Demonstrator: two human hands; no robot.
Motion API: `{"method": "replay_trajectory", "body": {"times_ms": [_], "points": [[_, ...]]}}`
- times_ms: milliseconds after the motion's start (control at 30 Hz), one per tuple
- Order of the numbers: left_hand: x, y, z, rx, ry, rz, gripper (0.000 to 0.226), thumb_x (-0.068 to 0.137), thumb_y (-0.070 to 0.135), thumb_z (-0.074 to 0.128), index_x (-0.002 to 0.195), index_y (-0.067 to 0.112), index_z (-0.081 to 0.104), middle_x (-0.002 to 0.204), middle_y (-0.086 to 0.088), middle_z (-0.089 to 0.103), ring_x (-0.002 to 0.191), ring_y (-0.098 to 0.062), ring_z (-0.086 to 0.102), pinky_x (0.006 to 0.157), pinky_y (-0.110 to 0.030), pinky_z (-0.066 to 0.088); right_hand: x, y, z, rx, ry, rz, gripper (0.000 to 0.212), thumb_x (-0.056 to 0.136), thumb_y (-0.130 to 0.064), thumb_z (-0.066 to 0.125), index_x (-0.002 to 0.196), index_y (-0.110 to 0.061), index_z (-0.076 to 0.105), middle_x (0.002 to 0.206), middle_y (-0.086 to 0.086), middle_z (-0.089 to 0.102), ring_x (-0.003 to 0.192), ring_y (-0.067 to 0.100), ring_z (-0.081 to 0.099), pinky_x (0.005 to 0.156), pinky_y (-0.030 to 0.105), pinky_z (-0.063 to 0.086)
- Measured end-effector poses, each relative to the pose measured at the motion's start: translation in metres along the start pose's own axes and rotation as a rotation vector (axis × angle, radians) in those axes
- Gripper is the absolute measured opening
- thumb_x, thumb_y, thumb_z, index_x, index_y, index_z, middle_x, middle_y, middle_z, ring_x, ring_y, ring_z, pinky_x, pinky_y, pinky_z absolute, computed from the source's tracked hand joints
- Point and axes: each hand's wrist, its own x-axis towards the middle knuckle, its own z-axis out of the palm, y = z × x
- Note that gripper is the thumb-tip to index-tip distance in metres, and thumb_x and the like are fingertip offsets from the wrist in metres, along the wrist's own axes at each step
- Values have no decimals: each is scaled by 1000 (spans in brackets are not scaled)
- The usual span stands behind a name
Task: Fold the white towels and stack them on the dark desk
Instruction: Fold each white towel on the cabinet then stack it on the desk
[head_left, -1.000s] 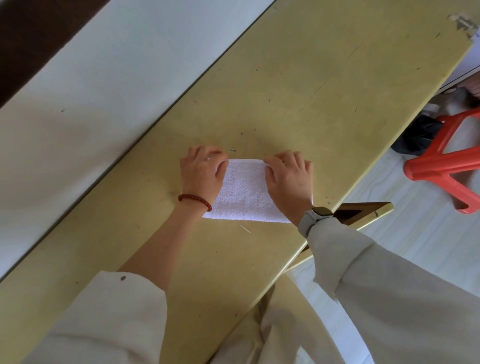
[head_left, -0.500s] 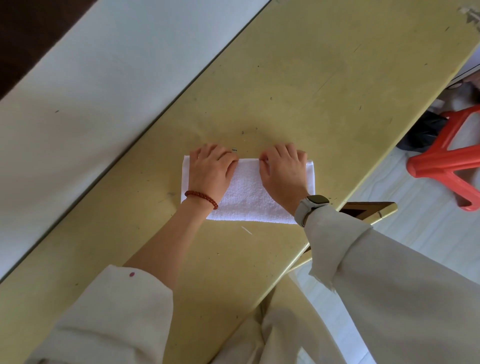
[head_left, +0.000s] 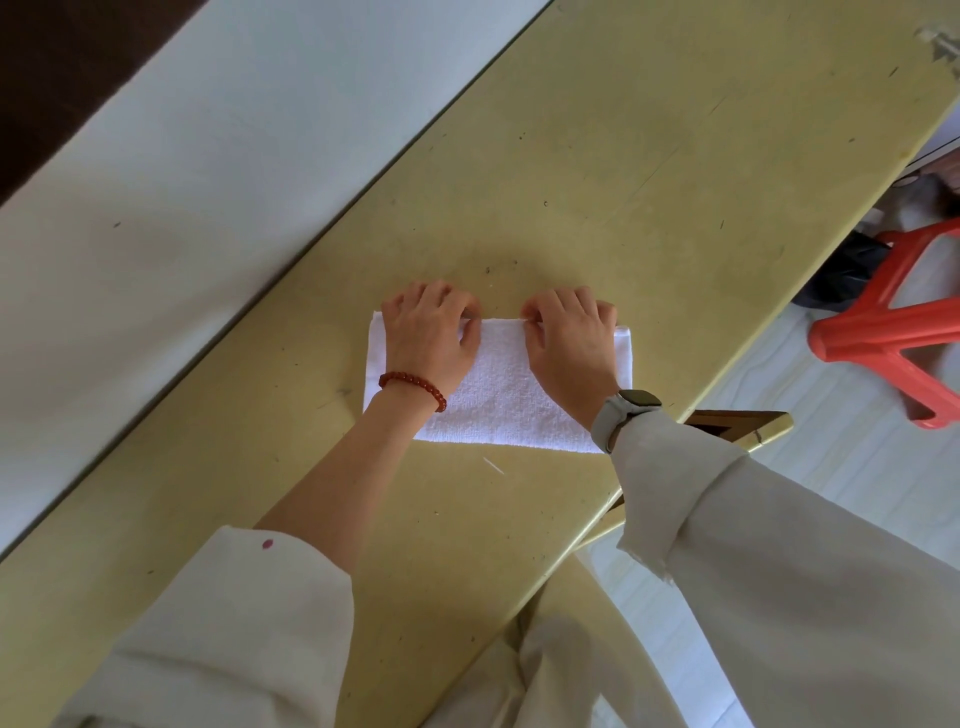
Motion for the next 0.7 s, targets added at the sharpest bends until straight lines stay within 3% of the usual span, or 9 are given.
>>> {"method": "replay_trajectory", "body": {"times_ms": [67,133,233,333,467,600,700], "points": [[-7,3,-1,39,26,-1,22,80,22,47,89,15,65,92,-3,64,87,-27,60,82,-40,41,-6,0,-3,-36,89,-81,16,80,-7,49,84,-11,64,86,3,64,84,26,60,83,35,32],[-19,4,0,78,60,28,26,83,19,44,100,14,63,107,-3,64,100,-24,59,91,-45,39,-19,0,-5,-80,130,-163,25,81,-6,45,95,-9,65,101,6,66,100,27,60,95,41,33],[-42,5,5,140,41,100,33,89,17,39,115,12,59,126,-4,58,122,-25,49,105,-50,27,-45,-2,-3,-213,44,-222,35,83,-10,42,113,-6,60,124,9,59,123,29,49,105,54,33],[-57,6,10,235,-88,65,42,92,24,35,128,8,49,136,-10,49,130,-34,39,105,-59,19,-62,-3,2,-325,-116,-161,43,90,-25,35,127,-14,52,140,12,45,132,34,38,105,61,25],[-62,2,10,264,-293,-91,55,92,41,20,142,21,29,151,-9,25,139,-38,19,103,-66,8,-65,3,7,-386,-221,-94,49,92,-40,27,140,-28,34,147,14,33,135,39,29,103,65,20],[-60,4,8,279,-394,-152,62,87,49,2,146,31,8,156,-1,1,143,-30,-3,105,-65,-1,-65,4,10,-422,-220,-92,51,93,-43,23,141,-29,32,147,14,33,134,41,30,103,64,14],[-58,5,3,245,-404,-152,65,84,48,-1,146,30,9,156,0,0,143,-29,-5,105,-64,0,-65,3,8,-406,-237,-77,51,93,-42,21,141,-29,30,148,14,32,135,40,28,103,64,10]]}}
